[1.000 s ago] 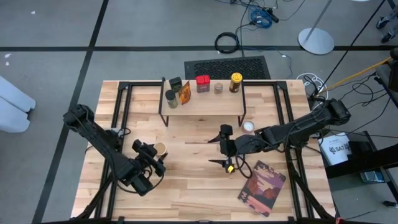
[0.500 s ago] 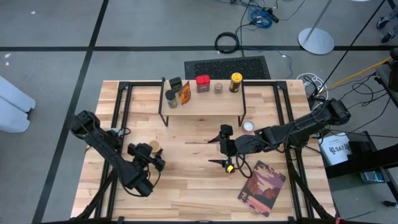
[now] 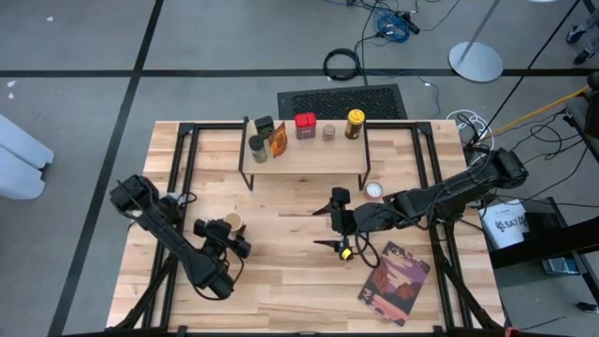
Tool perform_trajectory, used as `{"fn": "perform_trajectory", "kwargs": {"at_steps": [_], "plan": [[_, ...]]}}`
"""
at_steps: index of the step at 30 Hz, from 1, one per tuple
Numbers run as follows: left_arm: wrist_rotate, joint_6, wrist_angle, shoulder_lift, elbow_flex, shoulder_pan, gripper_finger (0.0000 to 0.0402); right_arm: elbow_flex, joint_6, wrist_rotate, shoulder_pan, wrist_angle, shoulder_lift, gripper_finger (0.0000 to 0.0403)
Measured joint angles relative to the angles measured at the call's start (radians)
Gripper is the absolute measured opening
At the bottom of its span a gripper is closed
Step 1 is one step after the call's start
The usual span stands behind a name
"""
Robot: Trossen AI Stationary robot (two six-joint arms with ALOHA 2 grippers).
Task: Shelf spices
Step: Put the brown spice bottle on the table
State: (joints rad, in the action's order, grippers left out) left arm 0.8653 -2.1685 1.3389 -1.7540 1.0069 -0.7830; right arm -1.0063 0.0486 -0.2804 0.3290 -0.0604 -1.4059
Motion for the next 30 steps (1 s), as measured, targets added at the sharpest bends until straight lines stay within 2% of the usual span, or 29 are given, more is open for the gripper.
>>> {"fn": "perform_trajectory", "kwargs": {"at_steps": [9,30], "plan": [[-0.001,-0.018,-0.003,-0.100,0.000,0.003,0.0297,0.000,0.019,0.025,0.000,0.032,0.000,0.0338],[0.011,0.005,-0.024,-0.094,0.000,0.006,0.0301,0.000,0.033,0.025,0.007,0.027,0.001,0.0338]]}}
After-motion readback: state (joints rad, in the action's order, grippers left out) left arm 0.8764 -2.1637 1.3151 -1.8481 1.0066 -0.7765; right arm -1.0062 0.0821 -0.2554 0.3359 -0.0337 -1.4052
